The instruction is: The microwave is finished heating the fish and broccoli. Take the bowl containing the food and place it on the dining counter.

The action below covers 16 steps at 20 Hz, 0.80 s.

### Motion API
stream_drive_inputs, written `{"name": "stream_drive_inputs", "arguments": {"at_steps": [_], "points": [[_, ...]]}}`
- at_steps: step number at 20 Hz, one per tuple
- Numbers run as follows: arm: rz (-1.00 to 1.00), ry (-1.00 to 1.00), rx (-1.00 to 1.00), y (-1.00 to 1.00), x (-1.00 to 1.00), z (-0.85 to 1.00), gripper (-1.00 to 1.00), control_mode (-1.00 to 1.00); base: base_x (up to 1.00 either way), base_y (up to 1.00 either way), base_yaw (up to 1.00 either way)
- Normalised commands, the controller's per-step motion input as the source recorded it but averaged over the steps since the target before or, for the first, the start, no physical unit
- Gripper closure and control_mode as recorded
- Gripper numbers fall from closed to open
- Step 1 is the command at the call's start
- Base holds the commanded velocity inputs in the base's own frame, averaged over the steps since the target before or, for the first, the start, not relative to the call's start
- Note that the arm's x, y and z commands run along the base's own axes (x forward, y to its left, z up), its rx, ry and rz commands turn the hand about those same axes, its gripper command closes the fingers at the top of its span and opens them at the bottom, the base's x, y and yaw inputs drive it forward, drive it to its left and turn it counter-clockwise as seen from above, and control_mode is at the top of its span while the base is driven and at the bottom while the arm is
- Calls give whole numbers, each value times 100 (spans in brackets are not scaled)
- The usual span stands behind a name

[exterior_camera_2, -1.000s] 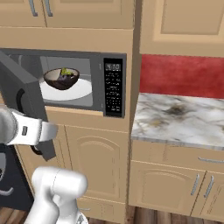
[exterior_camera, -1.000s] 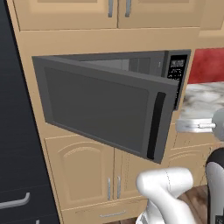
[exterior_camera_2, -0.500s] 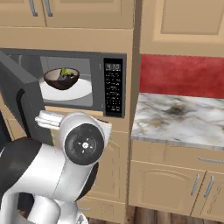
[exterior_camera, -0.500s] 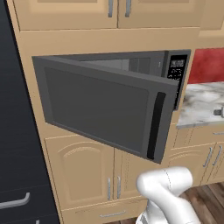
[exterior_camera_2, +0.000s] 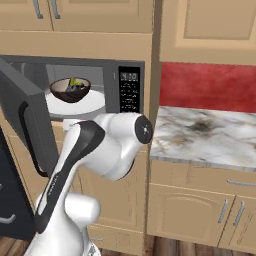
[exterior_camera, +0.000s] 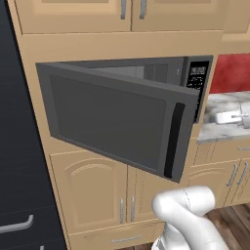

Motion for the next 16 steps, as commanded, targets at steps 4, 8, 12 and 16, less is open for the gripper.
{"name": "stream_drive_inputs", "arguments": {"at_steps": [4,8,12,16], "points": [[22,8,7,100,43,-1,-100,-100,0,0,0],[25,10,9,100,-7,0,-100,-100,0,0,0],[33,5,5,100,-74,0,-100,-100,0,0,0],[31,0,3,100,-88,-5,-100,-100,0,0,0]]}}
